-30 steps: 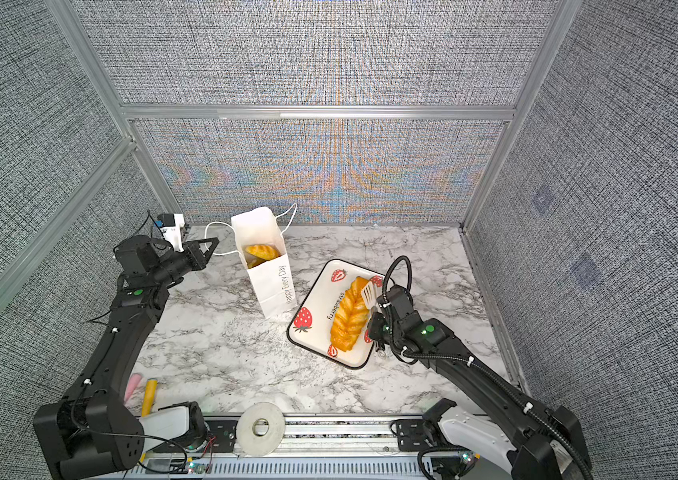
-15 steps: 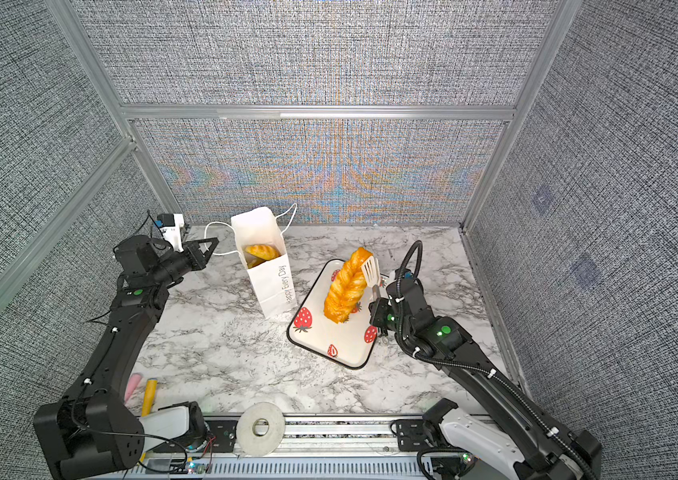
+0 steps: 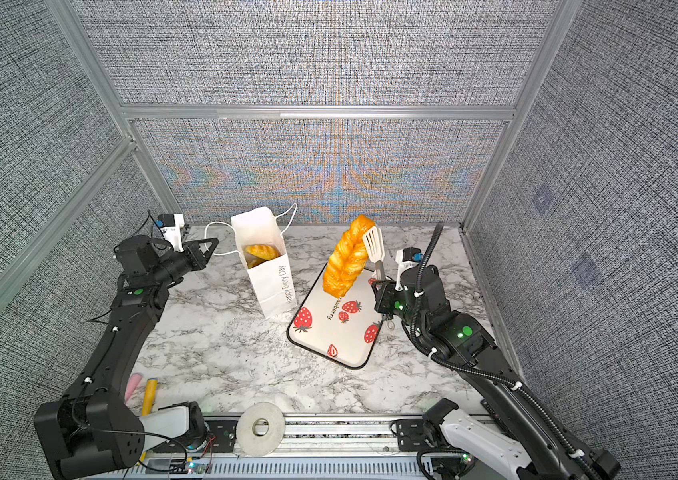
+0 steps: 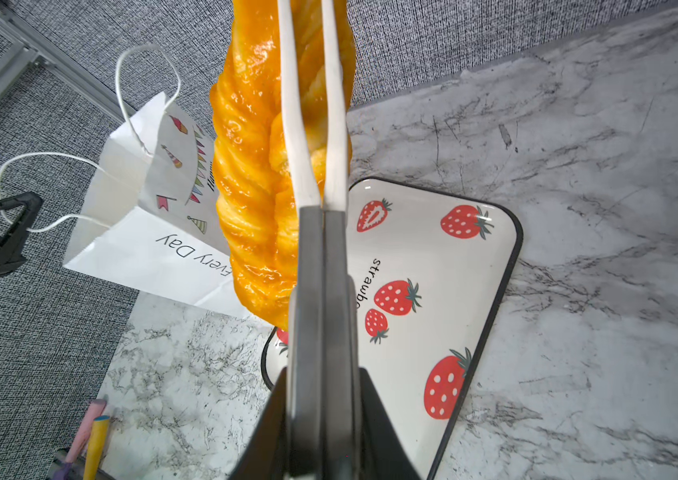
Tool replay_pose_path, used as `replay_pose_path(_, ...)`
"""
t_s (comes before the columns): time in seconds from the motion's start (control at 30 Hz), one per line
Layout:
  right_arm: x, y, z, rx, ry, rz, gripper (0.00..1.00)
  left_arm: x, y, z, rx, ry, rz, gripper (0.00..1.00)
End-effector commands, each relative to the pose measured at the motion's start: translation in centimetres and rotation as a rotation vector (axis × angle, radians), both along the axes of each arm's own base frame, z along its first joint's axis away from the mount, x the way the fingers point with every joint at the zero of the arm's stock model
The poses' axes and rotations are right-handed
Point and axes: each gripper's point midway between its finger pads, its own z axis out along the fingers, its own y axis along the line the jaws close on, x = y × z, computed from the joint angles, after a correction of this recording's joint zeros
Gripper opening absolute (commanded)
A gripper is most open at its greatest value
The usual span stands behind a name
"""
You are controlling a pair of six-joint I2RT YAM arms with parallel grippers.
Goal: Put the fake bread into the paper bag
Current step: 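Lift the twisted pastry in the tongs and carry it over the bag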
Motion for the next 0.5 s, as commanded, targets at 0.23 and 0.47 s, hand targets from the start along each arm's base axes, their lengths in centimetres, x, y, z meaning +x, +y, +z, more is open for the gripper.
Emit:
replay_pose_path(0.23, 1.9, 3.3, 6.6, 0.034, -0.175, 0.085, 0.15, 0.2, 0.1, 0.0, 0.007, -0.009, 0.002, 0.00)
replay_pose_path(0.47, 2.8, 7.5, 10.0, 0.016, -0.260, 0.164, 0.15, 0.2, 0.1, -0.1, 0.007, -0.007, 0.002, 0.00)
